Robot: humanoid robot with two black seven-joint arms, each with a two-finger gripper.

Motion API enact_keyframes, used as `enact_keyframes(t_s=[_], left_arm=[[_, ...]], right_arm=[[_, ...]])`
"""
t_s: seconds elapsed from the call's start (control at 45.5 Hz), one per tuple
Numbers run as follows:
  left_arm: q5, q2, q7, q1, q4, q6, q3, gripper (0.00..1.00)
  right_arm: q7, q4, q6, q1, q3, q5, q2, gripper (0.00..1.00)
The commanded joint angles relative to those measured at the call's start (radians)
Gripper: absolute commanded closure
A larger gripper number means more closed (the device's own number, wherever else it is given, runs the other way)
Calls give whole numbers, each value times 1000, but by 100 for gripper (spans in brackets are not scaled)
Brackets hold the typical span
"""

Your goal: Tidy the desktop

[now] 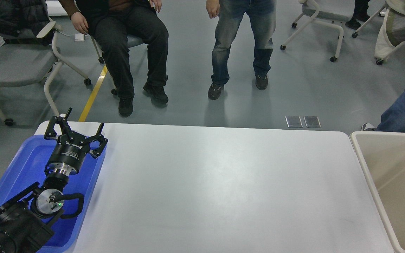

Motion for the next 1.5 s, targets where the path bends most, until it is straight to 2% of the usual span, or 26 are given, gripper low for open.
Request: enact_keyframes(t_s=[0.0, 0.44, 0.462, 0.506, 0.572, 0.66, 0.682, 0.704, 0.726, 1.298, 1.474], left_arm=[[0, 0, 0, 0, 0, 0, 0, 0], [0, 0, 0, -1, 0, 0, 0, 0], [0, 0, 0, -1, 0, 0, 0, 0], [0, 0, 0, -1, 0, 0, 0, 0], [0, 0, 0, -1, 0, 0, 0, 0], [0, 0, 0, -1, 0, 0, 0, 0], [0, 0, 0, -1, 0, 0, 0, 0], [0, 0, 0, -1, 0, 0, 0, 0], [0, 0, 0, -1, 0, 0, 0, 0], [0, 0, 0, 0, 0, 0, 0, 0], [0, 0, 0, 0, 0, 0, 0, 0]], right_arm=[[-46, -4, -13, -2, 89, 32, 19, 100], [-44, -4, 0, -2, 90, 32, 20, 99], [-44, -4, 1, -2, 90, 32, 20, 85], [-44, -6, 1, -2, 92, 32, 20, 48], [-43, -6, 3, -2, 92, 32, 20, 43], [-40, -7, 1, -2, 92, 32, 20, 29], [-40, -7, 1, -2, 92, 32, 20, 22], [-40, -7, 1, -2, 92, 32, 20, 8], [-37, -7, 1, -2, 91, 32, 20, 0], [-24, 63, 12, 10, 49, 14, 2, 0], [45, 266, 119, 18, 98, 16, -133, 0]])
